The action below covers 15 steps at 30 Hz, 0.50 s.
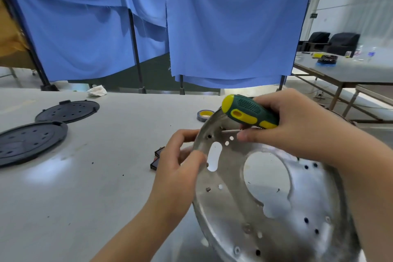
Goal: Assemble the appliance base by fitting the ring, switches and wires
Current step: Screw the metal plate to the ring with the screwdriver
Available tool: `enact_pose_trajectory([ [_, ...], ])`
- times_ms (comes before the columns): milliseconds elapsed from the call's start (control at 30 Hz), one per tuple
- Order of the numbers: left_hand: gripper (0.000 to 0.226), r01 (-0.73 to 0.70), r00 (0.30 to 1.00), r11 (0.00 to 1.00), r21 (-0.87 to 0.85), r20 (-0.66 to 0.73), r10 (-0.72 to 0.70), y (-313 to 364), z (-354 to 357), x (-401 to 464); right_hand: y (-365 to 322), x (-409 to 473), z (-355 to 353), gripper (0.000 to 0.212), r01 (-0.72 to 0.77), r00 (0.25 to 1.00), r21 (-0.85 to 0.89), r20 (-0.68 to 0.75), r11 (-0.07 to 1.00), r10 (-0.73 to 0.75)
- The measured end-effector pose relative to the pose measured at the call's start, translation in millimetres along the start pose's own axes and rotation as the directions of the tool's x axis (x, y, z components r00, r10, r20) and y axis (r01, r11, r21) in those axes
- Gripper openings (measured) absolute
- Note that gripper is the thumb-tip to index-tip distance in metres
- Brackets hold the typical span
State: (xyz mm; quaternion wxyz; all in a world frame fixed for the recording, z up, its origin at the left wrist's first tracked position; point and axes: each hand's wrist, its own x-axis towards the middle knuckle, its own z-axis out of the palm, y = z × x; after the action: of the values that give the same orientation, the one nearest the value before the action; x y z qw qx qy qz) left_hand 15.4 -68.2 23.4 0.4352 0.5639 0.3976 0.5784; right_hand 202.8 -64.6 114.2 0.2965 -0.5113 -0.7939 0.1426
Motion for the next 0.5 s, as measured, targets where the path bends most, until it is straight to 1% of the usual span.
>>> enact_pose_trajectory([
  [133,0.017,0.228,0.974,0.974,-0.017,-0.004,-0.228,-5,-1,7,11,4,7,0.018,-0.071,0.997,-0.057,0.021,0.996,0.073],
  [200,0.023,0.328,0.945,0.943,-0.049,0.001,-0.328,-8,-2,9,16,6,9,0.021,-0.101,0.994,-0.086,0.028,0.991,0.103],
  [300,0.014,0.465,0.885,0.883,-0.059,0.028,-0.464,-5,-4,14,21,7,8,0.018,-0.112,0.993,-0.068,0.028,0.991,0.114],
  [367,0.025,0.506,0.859,0.862,-0.024,0.108,-0.501,-6,-9,13,24,8,6,0.016,-0.113,0.993,-0.073,0.019,0.991,0.115],
  [400,0.028,0.529,0.843,0.848,-0.025,0.122,-0.523,-8,-11,14,25,8,5,0.016,-0.114,0.993,-0.075,0.016,0.991,0.116],
  [433,0.027,0.569,0.821,0.82,-0.07,0.107,-0.561,-9,-9,17,26,8,5,0.016,-0.116,0.993,-0.077,0.015,0.99,0.118],
  [467,0.024,0.609,0.793,0.778,-0.154,0.087,-0.603,-9,-6,20,26,8,4,0.017,-0.117,0.993,-0.08,0.013,0.99,0.119],
  [500,0.019,0.625,0.778,0.749,-0.222,0.098,-0.62,-9,-7,19,27,8,4,0.017,-0.118,0.993,-0.084,0.012,0.989,0.12],
])
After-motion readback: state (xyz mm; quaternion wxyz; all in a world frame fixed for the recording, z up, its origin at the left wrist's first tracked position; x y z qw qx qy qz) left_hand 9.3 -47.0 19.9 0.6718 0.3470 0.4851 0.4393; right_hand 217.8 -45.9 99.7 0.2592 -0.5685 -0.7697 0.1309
